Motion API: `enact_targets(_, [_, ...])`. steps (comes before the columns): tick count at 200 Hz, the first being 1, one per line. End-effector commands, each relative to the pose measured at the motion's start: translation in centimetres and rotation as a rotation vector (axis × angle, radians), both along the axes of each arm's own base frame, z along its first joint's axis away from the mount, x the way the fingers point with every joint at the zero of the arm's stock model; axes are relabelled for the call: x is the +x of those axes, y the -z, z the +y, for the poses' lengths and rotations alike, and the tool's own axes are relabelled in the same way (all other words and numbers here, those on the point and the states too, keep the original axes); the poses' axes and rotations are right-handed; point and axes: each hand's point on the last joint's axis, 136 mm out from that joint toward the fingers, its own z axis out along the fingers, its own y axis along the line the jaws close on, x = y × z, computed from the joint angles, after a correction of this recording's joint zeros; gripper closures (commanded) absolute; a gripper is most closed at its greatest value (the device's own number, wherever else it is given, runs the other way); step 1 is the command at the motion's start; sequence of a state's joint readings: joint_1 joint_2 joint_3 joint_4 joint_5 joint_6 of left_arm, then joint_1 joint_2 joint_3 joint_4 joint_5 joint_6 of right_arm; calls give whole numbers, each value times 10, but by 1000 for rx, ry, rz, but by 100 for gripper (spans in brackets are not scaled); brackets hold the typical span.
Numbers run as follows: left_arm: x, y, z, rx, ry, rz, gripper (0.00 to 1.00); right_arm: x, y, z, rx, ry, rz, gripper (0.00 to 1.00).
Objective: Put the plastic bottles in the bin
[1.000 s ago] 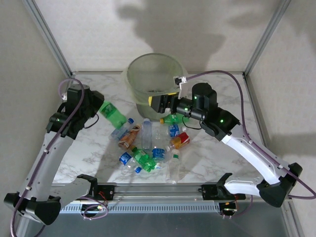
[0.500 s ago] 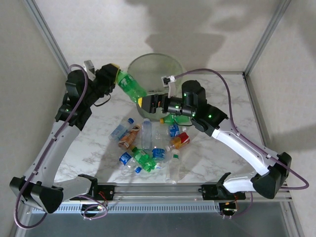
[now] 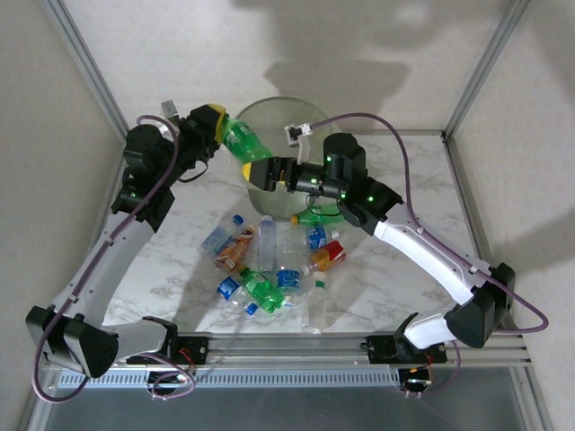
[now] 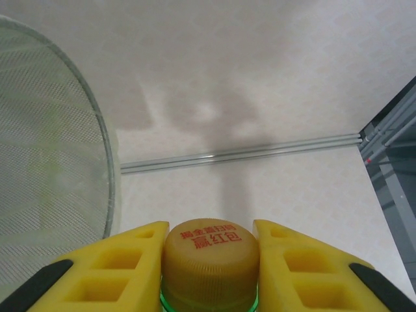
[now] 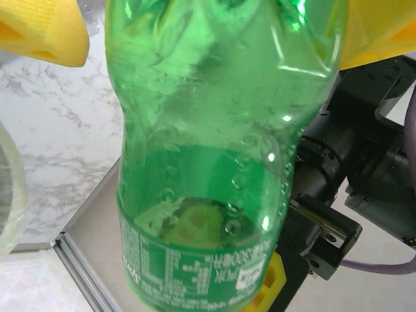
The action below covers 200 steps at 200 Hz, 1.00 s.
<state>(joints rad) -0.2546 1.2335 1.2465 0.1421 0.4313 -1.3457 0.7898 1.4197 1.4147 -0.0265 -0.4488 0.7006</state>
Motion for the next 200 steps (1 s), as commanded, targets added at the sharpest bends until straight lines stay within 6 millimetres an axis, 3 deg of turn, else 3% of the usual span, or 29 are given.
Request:
enact_targets(1, [-2,-9,-7,-28,35,-37,95,-1,-27,-3,60,-11,-48,11])
enact_targets(76, [4,6,-9,-28,35,-25,92,16,-28,-9,65,5,-38,40])
enact_targets(86, [5,6,-10,-21,35,-27,78,16,-29,-9,66,4,-38,42])
enact_targets(98, [7,8,-8,1,19,-25,44,18,-28,-9,68,12,-35,43])
enact_targets(106, [8,10,-4,27,-2,-23,26,18,-28,-10,69,18,-36,44])
enact_targets(126, [9,9,6,122,-65,-33,1,23,-31,-12,64,46,-42,45])
enact_targets(170, [7,9,28,340,-181,-17,1,53,-35,-23,5,178,-51,45])
enact_targets(200, [-12,3,55,462,-297,-32,0,86,-18,-30,-103,311,-34,45])
